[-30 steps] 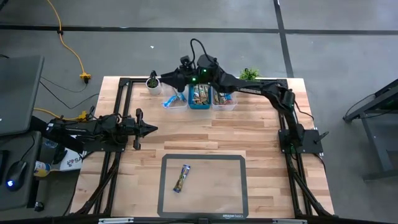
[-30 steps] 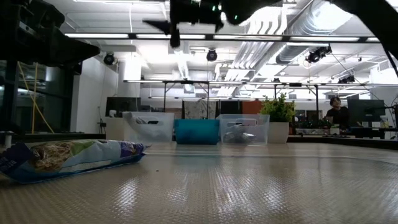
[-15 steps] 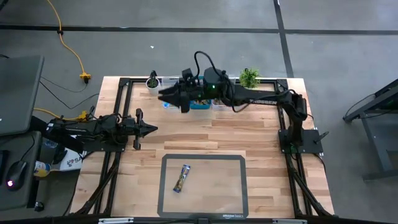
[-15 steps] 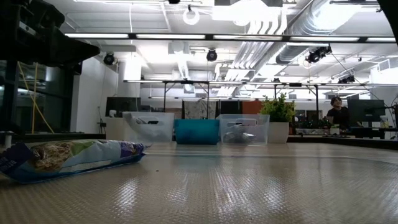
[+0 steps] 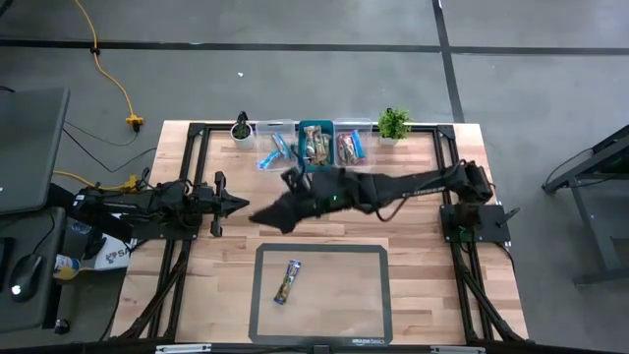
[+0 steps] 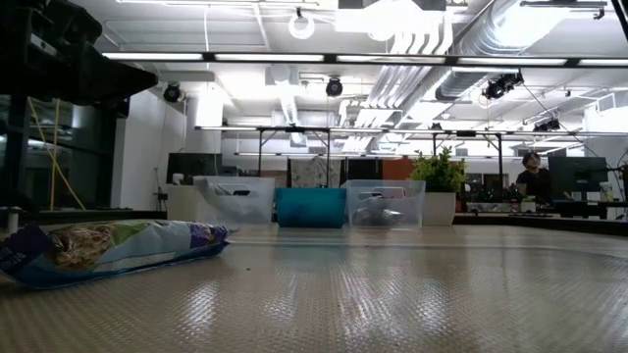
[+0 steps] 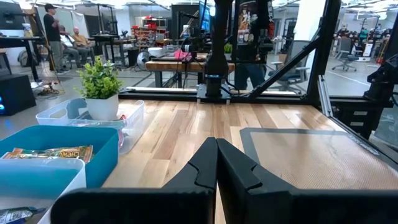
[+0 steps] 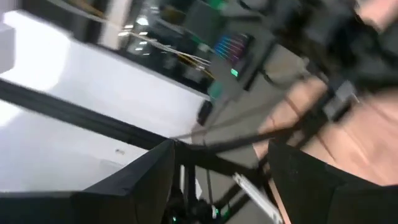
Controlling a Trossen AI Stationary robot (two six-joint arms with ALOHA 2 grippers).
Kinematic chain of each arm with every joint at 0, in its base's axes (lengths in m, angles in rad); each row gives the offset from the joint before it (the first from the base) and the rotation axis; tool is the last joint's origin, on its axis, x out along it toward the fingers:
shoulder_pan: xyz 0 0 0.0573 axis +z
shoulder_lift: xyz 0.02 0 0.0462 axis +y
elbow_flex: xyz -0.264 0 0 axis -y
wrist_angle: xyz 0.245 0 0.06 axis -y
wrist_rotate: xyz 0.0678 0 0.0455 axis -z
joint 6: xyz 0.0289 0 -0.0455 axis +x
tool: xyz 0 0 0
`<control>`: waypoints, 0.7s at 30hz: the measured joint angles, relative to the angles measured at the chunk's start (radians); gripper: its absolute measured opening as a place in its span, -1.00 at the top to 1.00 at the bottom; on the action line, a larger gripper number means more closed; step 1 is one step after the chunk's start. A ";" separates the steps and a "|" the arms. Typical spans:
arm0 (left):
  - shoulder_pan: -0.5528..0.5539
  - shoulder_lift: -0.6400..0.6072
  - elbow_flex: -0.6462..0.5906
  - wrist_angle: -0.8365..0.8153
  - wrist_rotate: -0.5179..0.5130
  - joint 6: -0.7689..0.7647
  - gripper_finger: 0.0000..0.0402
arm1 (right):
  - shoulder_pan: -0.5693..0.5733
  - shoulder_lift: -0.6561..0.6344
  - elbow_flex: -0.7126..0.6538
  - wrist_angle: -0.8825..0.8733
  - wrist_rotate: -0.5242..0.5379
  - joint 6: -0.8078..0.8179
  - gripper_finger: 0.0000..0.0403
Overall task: Pick and place Granola Bars by type
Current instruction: Put the blue granola bar into the left transparent bin
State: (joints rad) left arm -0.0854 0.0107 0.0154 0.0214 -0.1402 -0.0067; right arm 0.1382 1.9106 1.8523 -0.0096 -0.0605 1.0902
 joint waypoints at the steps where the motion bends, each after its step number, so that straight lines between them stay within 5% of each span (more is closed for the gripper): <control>1: 0.000 0.000 0.000 0.000 0.000 0.000 1.00 | 0.015 0.000 0.000 -0.033 0.022 0.031 -0.20; 13: 0.000 0.000 0.000 0.000 -0.001 0.000 1.00 | 0.169 0.015 0.000 -0.442 0.409 0.416 -0.20; 21: 0.000 0.000 0.000 0.000 -0.002 0.000 1.00 | 0.225 0.139 0.000 -0.291 0.505 0.458 -0.20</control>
State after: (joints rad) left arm -0.0853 0.0109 0.0158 0.0215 -0.1417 -0.0063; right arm 0.3635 2.0498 1.8519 -0.3009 0.4447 1.5478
